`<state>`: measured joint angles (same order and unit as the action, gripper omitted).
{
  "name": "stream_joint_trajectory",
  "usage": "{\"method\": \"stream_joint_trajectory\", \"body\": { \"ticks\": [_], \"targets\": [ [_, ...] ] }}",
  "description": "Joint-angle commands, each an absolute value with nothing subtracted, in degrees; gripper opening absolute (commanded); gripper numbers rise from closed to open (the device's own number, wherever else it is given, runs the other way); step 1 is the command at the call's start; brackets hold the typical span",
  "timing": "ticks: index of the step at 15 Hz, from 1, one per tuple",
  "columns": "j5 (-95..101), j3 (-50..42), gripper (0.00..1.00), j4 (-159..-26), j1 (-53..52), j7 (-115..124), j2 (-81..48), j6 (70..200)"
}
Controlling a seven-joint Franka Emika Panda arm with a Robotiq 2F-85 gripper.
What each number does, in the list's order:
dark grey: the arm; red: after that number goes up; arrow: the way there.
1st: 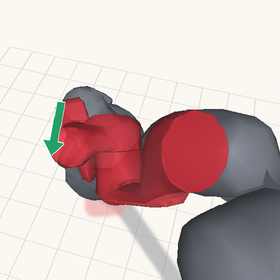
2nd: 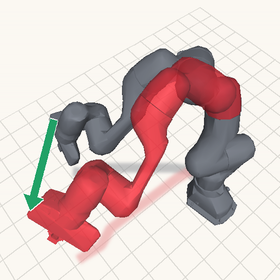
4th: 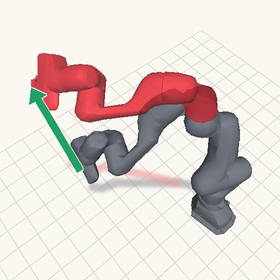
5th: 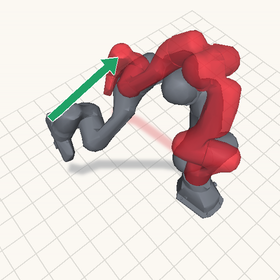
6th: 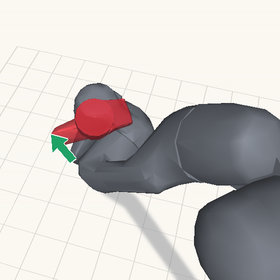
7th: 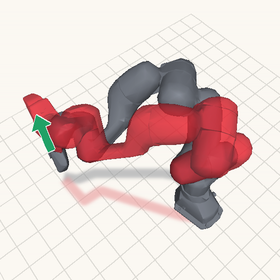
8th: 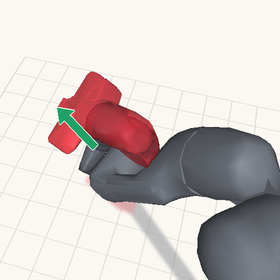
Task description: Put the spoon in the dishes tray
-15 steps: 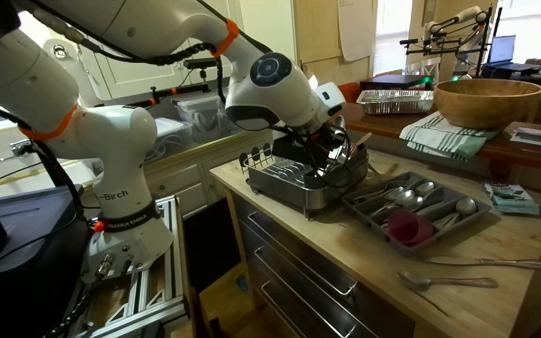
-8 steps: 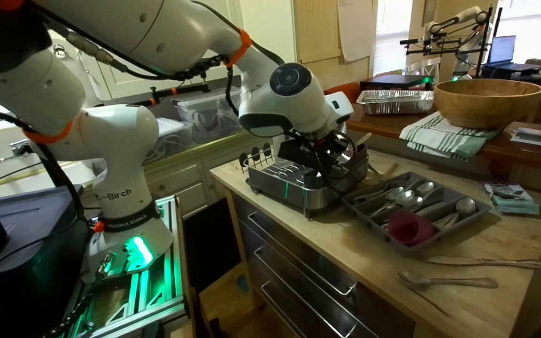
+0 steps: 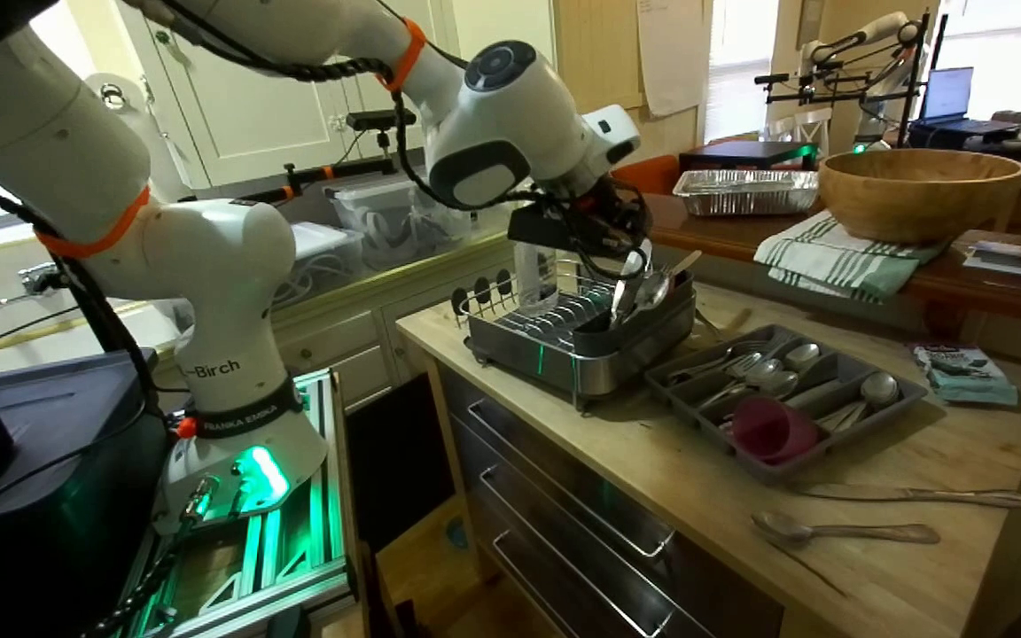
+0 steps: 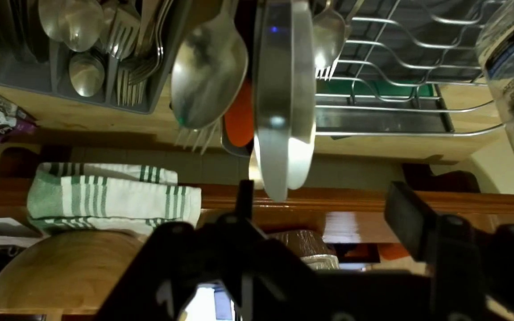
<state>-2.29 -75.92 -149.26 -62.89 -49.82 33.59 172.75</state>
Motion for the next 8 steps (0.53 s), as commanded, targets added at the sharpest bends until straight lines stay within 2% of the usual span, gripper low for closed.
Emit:
{"method": "stream_joint_trajectory", "body": {
  "ticks": [1,6,7,8],
  "targets": [
    [0.4,-61.7,1.00,-152.5,-49.3,-40.0,23.7,169.1],
    [4.6,-43.8,1.00,-153.2,-28.5,-34.4,21.1,154.2],
    [-2.1,-45.1,1.00,-153.0,-32.3,-39.5,20.4,159.4],
    [-2.0,-41.8,1.00,-153.0,-28.1,-39.4,20.0,156.9]
  ]
}}
